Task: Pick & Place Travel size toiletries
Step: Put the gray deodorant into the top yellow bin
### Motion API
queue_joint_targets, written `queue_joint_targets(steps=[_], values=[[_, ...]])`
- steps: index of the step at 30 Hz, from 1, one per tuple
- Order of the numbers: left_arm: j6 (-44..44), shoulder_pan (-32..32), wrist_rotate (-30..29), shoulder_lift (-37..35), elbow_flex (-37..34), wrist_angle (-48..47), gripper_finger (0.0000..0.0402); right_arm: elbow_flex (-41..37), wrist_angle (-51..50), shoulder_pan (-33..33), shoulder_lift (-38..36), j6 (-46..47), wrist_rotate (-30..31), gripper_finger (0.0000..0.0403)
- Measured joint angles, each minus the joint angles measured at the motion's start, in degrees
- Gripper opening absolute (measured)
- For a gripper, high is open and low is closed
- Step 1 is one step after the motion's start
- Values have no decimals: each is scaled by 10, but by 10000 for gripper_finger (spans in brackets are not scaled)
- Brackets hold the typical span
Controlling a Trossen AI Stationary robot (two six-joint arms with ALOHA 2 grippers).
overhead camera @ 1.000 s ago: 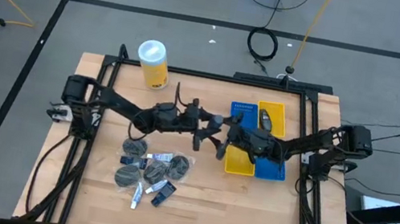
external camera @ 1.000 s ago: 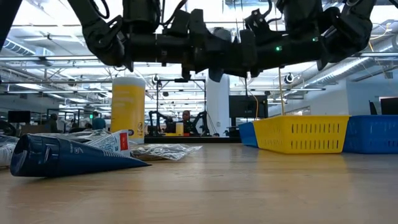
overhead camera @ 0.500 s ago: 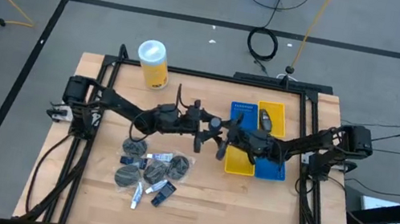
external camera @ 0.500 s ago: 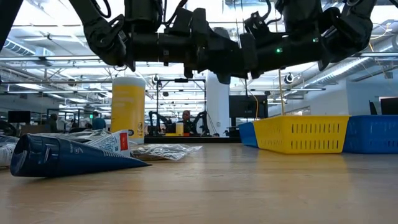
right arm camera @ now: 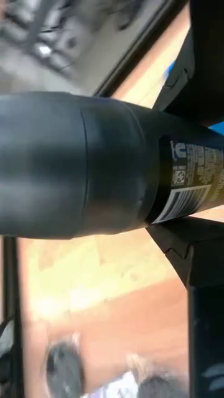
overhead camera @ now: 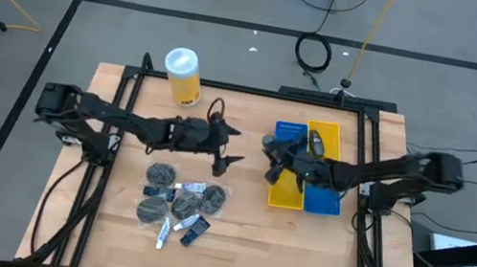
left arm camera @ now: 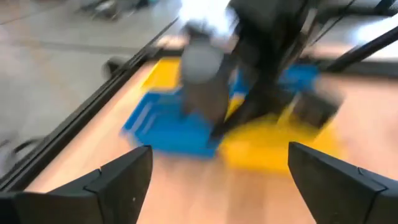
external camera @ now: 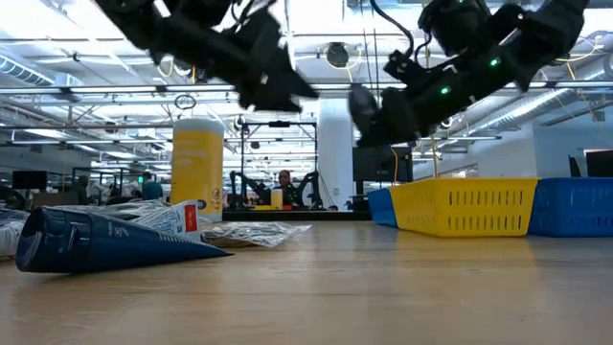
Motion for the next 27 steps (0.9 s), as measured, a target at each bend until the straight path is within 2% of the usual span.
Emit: queue_joint_targets(steps=[3,8,13,15,20,27], values=[[-32,-21,-59,8,-50,11,371,0,-131,-27,-81,66,-3,176],[-135,-39,-125,30,-152,124,362,8,-364,-106,-189,170,-48,176],[-210,-52,-195,65,-231,251,345,37,-519,-205,-212,213,-101,176],[-218,-55,-220,81,-244,279,339,48,-548,-248,-202,215,-125,176],[-220,-53,-227,97,-247,289,331,52,-570,-335,-164,209,-169,175],[-208,-52,-229,97,-246,282,333,54,-577,-370,-111,227,-182,182]])
